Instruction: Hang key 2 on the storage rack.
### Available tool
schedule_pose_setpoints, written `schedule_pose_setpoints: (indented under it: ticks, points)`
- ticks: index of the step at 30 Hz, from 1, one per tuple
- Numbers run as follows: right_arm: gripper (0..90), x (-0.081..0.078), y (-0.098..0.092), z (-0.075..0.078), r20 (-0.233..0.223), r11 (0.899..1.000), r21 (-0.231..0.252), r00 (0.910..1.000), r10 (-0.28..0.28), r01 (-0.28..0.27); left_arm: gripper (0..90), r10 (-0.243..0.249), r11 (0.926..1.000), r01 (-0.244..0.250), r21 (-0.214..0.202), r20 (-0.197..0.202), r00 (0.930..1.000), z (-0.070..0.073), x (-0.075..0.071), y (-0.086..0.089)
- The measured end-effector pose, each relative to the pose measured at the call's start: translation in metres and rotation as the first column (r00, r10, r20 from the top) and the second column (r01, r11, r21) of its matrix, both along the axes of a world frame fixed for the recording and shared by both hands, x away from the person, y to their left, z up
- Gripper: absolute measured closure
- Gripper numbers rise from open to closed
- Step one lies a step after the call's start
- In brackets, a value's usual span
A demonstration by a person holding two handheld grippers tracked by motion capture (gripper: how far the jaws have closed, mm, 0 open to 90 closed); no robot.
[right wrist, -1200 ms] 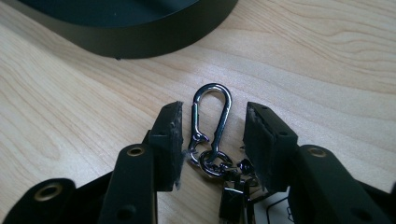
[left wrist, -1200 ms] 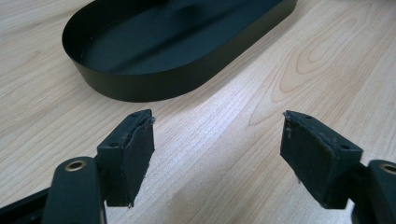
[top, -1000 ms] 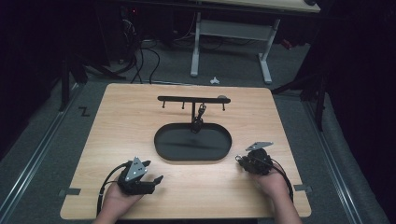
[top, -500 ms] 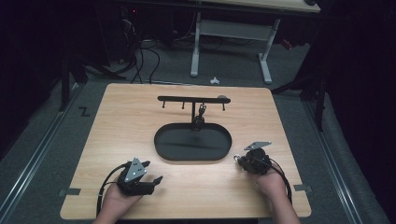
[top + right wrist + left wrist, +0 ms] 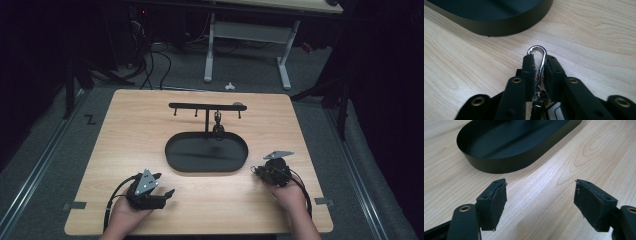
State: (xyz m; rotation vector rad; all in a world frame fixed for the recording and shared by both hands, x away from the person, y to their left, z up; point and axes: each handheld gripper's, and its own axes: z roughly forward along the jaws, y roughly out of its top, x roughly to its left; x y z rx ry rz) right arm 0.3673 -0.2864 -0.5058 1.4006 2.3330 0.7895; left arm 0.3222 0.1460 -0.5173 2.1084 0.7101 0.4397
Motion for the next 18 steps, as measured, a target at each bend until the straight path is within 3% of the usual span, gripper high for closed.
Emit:
schedule_pose_setpoints:
  ticks: [3, 5, 11, 18]
  points:
    - [66.0, 0.0002, 0.0025, -0.0017, -0.021, 1.0, 0.004, 0.9998, 0.006, -0.006, 27.0, -0.001, 1.0, 0.001, 0.007, 0.001, 1.0, 0.0, -0.0002, -0.0004]
    - [65.3, -0.0018, 0.0046, -0.0048, -0.01, 0.999, -0.029, 0.9998, 0.017, -0.017, 27.0, -0.001, 1.0, 0.001, 0.007, 0.002, 1.0, 0.0004, -0.0005, 0.0]
    - [74.1, -0.0062, 0.0047, -0.0064, 0.016, 0.998, -0.041, 0.9991, 0.04, -0.039, 27.0, -0.002, 1.0, 0.002, 0.007, -0.001, 1.0, 0.0002, -0.0007, 0.0]
    - [75.1, -0.0065, 0.0077, -0.0051, 0.01, 0.998, -0.054, 0.9996, 0.026, -0.025, 27.1, -0.005, 1.0, 0.005, 0.008, 0.0, 1.0, 0.0001, -0.0012, -0.0005]
